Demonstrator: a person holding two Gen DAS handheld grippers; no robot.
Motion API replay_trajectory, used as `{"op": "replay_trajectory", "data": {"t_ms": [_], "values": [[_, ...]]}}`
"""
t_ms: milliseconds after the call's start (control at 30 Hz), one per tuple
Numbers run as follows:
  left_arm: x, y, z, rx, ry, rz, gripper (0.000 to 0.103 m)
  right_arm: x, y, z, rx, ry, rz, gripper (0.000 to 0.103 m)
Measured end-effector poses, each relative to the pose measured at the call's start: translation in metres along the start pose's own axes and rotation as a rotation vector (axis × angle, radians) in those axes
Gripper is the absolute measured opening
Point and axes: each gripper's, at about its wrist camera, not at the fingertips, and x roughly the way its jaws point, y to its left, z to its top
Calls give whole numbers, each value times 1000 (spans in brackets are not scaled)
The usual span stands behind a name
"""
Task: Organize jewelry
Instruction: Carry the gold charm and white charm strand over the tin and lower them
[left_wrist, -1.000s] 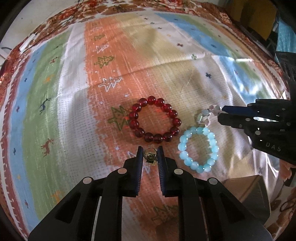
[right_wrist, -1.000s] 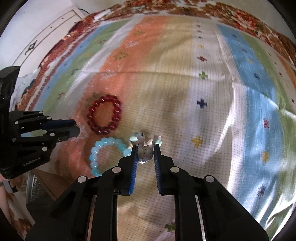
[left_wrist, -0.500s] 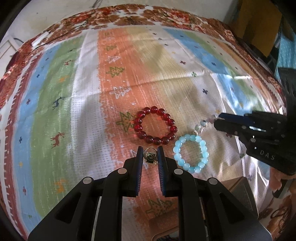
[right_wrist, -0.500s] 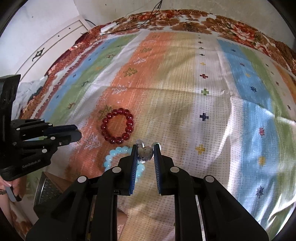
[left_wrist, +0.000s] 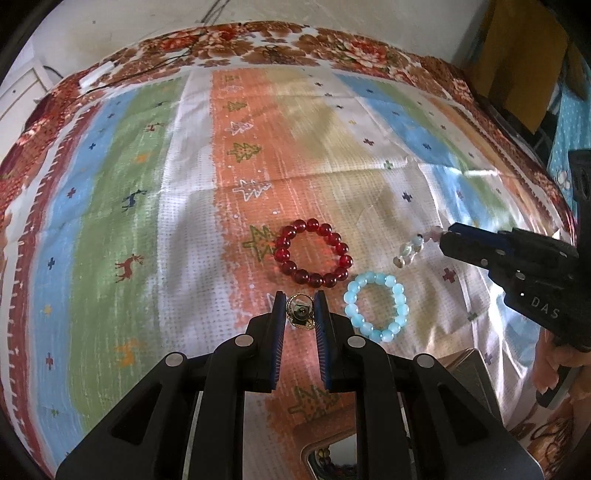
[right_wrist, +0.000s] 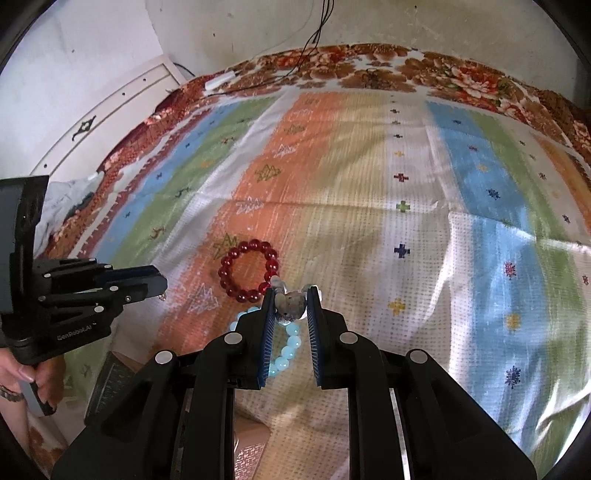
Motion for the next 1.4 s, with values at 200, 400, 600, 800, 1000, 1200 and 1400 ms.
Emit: {"op": "replay_trajectory", "data": {"t_ms": [200, 400, 600, 800, 1000, 1200, 1400], "values": [[-12, 2, -2, -27, -40, 2, 15, -6, 2, -1, 5, -19, 12, 18], [-25, -2, -7, -20, -92, -3, 15, -15, 7, -3, -1, -39, 7, 18], [-40, -16, -16, 30, -150, -5, 15, -28, 11, -7, 2, -79, 12, 18], [-49, -20, -27, 27, -166, -20, 15, -38, 20, -11, -21, -104, 26, 16], [-59, -16, -37, -12, -184, -45, 15, -46, 24, -16, -35, -115, 30, 15], [-61, -18, -45, -11, -177, -57, 15, -54, 30, -20, -43, -129, 43, 8], [-65, -17, -51, -25, -181, -63, 15, -62, 36, -24, -62, -139, 54, 8]]}}
